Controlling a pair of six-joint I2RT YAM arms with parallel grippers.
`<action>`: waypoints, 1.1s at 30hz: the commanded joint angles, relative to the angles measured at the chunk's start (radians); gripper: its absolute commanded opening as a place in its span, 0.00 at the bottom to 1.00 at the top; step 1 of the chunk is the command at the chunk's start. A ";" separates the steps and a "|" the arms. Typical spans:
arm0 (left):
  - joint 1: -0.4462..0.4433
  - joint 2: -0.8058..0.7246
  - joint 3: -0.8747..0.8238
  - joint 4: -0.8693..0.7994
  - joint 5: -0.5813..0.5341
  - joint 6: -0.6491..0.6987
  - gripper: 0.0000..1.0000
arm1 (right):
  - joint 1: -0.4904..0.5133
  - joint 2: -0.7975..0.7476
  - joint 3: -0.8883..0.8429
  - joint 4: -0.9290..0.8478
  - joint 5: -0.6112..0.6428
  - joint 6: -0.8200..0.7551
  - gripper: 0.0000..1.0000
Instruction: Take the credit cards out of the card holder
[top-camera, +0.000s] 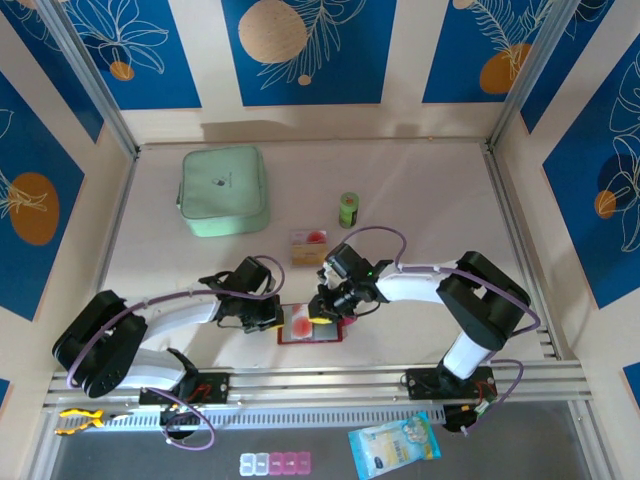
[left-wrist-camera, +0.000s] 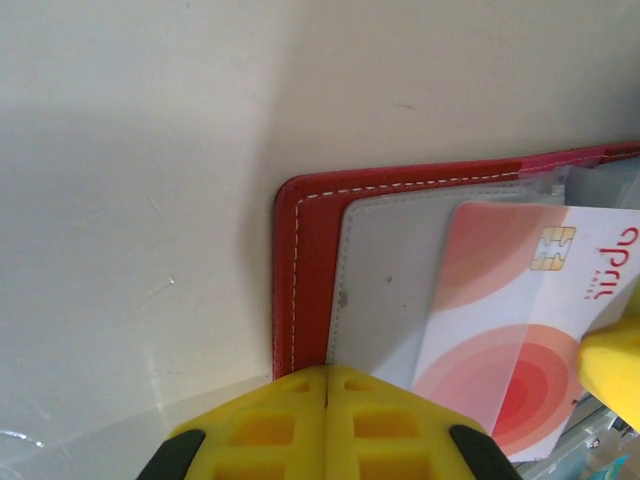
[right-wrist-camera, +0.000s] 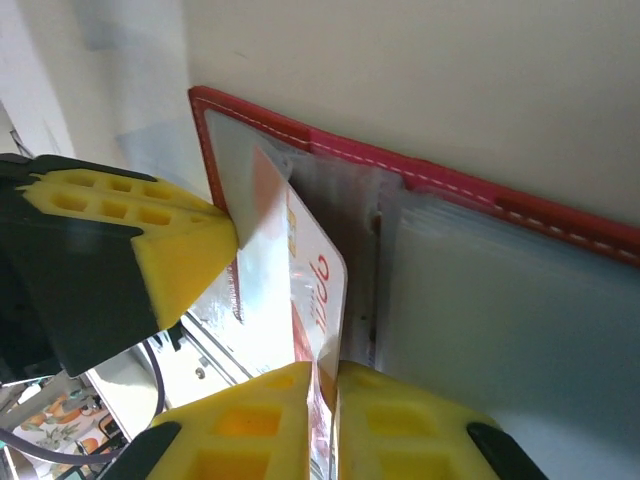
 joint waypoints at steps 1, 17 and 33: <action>-0.007 0.018 -0.035 -0.050 -0.034 0.010 0.00 | 0.001 -0.010 -0.015 0.022 -0.022 0.012 0.13; -0.006 -0.022 -0.024 -0.065 -0.034 0.003 0.00 | -0.016 -0.073 0.092 -0.372 0.078 -0.154 0.04; -0.006 -0.077 -0.001 -0.031 0.003 -0.028 0.04 | 0.049 0.007 0.252 -0.524 0.175 -0.160 0.07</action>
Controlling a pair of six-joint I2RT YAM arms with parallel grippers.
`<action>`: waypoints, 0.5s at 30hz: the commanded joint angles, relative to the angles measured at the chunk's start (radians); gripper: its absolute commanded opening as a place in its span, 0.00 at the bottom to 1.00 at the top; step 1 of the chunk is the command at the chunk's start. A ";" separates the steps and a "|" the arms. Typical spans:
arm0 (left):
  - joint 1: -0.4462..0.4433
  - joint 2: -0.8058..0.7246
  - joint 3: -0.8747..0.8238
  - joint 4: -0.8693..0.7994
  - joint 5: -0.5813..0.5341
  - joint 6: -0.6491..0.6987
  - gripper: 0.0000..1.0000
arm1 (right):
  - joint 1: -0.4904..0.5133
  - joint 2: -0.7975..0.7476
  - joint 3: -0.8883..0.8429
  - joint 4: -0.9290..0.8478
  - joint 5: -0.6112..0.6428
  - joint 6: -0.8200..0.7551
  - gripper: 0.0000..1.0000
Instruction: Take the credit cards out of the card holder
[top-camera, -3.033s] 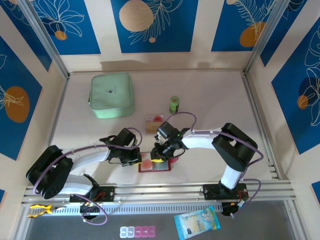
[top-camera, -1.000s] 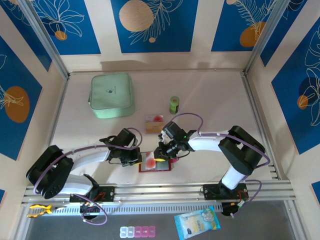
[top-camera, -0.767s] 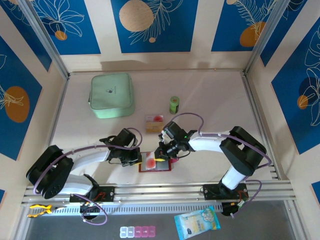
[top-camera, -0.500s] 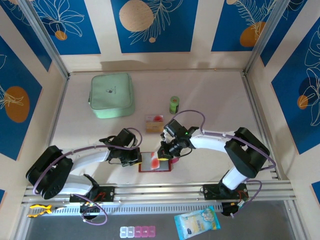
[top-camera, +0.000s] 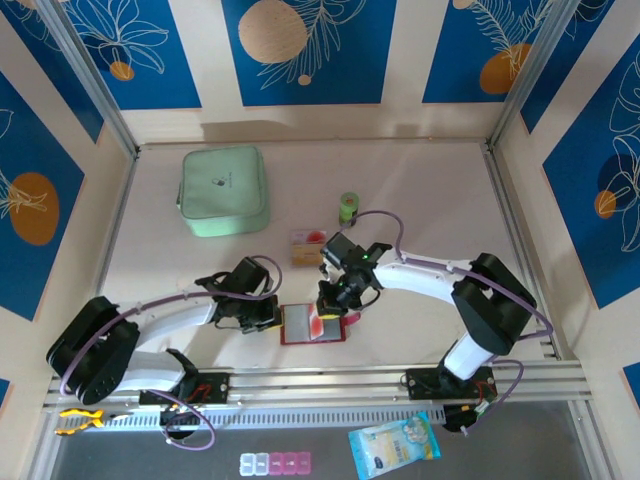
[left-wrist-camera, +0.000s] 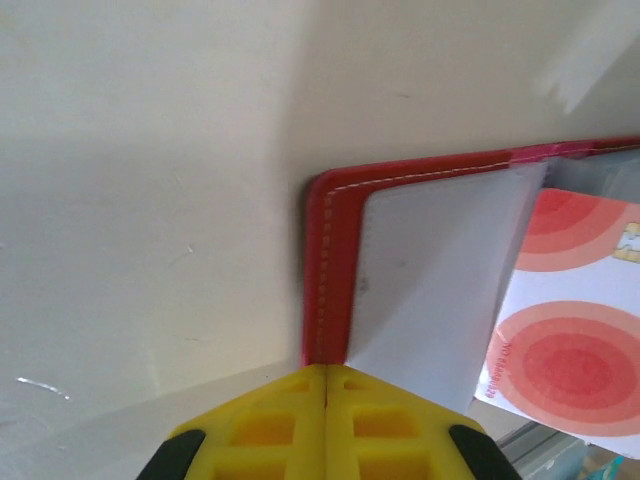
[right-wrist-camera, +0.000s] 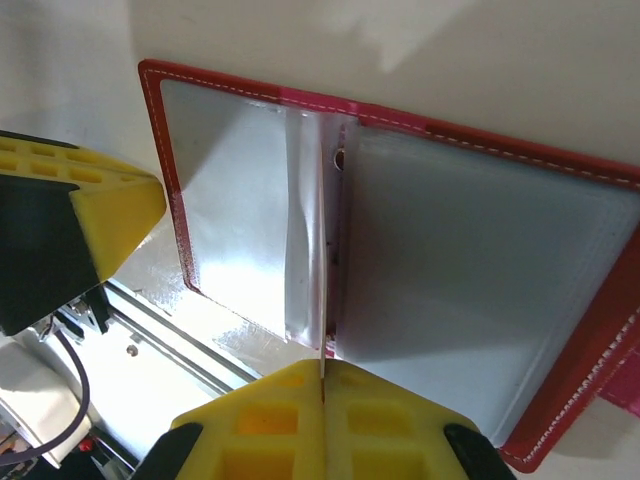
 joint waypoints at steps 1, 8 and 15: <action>-0.006 -0.026 0.001 0.008 0.022 -0.021 0.04 | 0.023 0.030 0.044 -0.054 0.027 0.006 0.08; -0.006 -0.026 0.001 0.031 0.038 -0.030 0.04 | 0.051 0.052 0.069 -0.054 0.046 0.043 0.13; -0.007 -0.006 -0.005 0.056 0.050 -0.030 0.04 | 0.058 0.049 0.063 -0.039 0.053 0.069 0.11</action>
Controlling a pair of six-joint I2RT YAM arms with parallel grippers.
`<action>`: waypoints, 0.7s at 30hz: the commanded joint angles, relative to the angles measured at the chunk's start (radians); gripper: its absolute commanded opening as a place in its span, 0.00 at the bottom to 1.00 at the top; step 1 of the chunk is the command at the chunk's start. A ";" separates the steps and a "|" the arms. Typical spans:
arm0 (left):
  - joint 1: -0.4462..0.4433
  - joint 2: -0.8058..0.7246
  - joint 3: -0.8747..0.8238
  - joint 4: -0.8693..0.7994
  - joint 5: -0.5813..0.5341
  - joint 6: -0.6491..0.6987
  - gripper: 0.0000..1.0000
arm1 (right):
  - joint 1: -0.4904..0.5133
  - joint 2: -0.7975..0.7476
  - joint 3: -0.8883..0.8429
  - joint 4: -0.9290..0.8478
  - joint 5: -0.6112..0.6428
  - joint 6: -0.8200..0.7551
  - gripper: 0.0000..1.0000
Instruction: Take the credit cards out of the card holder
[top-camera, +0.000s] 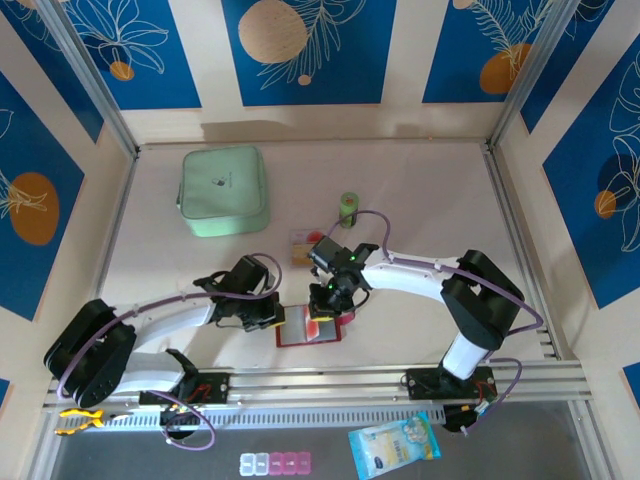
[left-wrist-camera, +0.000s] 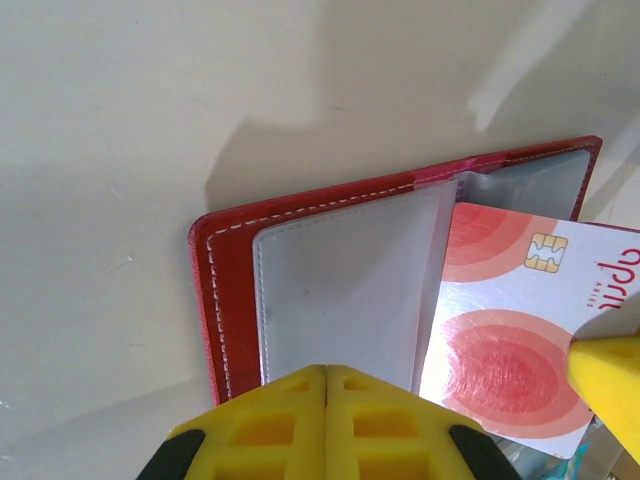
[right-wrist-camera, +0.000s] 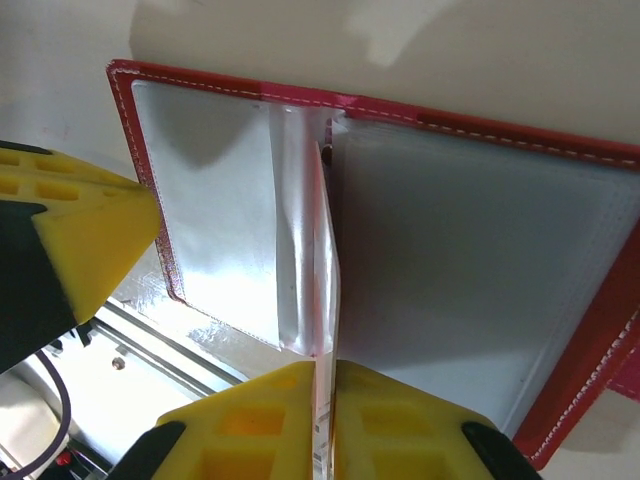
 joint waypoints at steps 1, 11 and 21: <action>-0.007 0.007 -0.006 0.017 0.023 -0.007 0.04 | 0.010 0.008 0.016 -0.018 0.009 0.024 0.11; -0.007 -0.020 -0.006 0.014 -0.002 0.006 0.07 | -0.027 -0.122 0.054 -0.110 0.070 -0.024 0.06; 0.006 -0.077 -0.013 -0.031 -0.049 0.021 0.11 | -0.168 -0.110 0.184 -0.279 0.062 -0.533 0.01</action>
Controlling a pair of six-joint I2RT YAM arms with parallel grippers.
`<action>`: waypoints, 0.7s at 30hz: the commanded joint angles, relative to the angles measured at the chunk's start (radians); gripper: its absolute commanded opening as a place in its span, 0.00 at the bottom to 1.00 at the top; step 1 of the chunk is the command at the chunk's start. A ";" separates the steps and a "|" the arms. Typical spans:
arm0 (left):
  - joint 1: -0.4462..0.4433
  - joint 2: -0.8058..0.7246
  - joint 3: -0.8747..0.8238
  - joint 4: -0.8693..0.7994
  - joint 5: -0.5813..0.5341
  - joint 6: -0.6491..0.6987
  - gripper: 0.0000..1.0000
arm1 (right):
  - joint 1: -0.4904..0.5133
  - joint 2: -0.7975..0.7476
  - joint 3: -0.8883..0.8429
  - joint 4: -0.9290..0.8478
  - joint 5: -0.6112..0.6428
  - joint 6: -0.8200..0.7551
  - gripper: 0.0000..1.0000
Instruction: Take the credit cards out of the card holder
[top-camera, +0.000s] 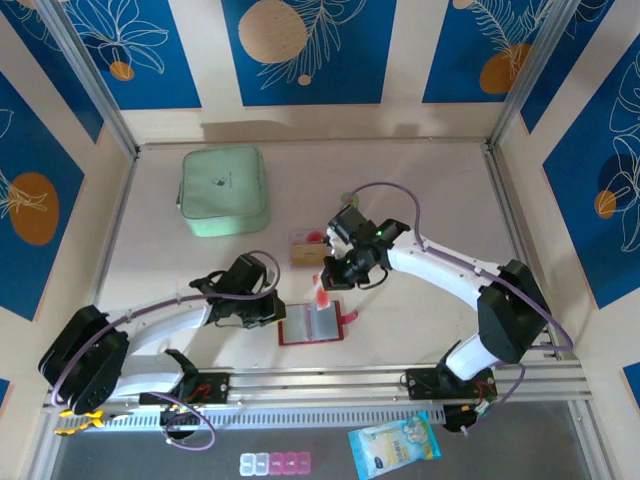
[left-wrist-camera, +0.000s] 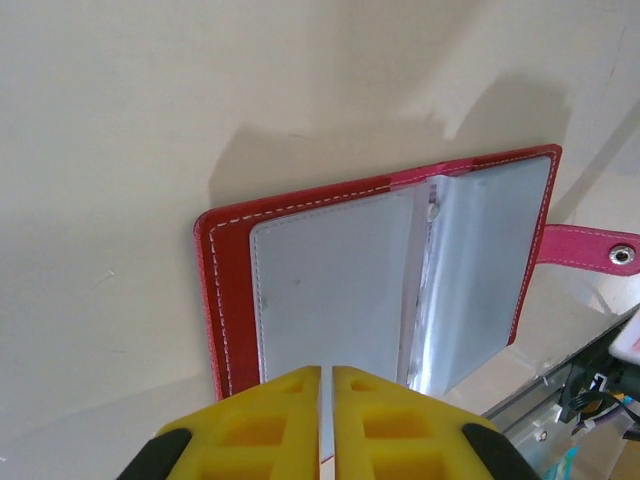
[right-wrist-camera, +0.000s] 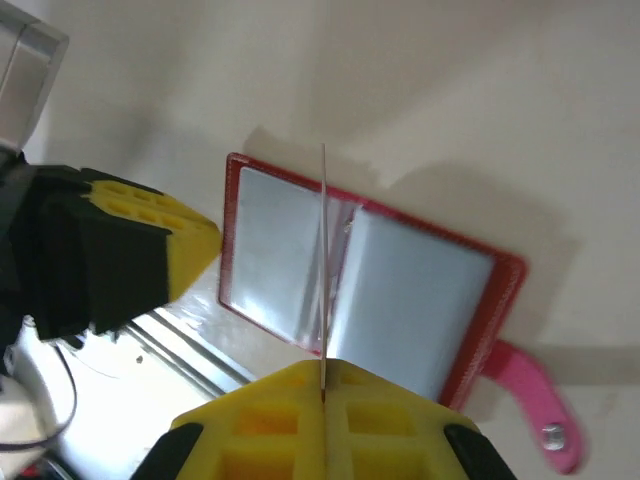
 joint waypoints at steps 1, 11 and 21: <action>0.007 -0.031 -0.016 -0.041 -0.028 0.020 0.11 | -0.022 0.037 0.082 -0.129 0.042 -0.310 0.01; 0.035 -0.112 -0.055 -0.081 -0.049 0.024 0.16 | -0.062 0.203 0.360 -0.266 0.220 -0.974 0.00; 0.077 -0.205 -0.092 -0.126 -0.058 0.027 0.21 | -0.064 0.419 0.691 -0.415 0.287 -1.296 0.00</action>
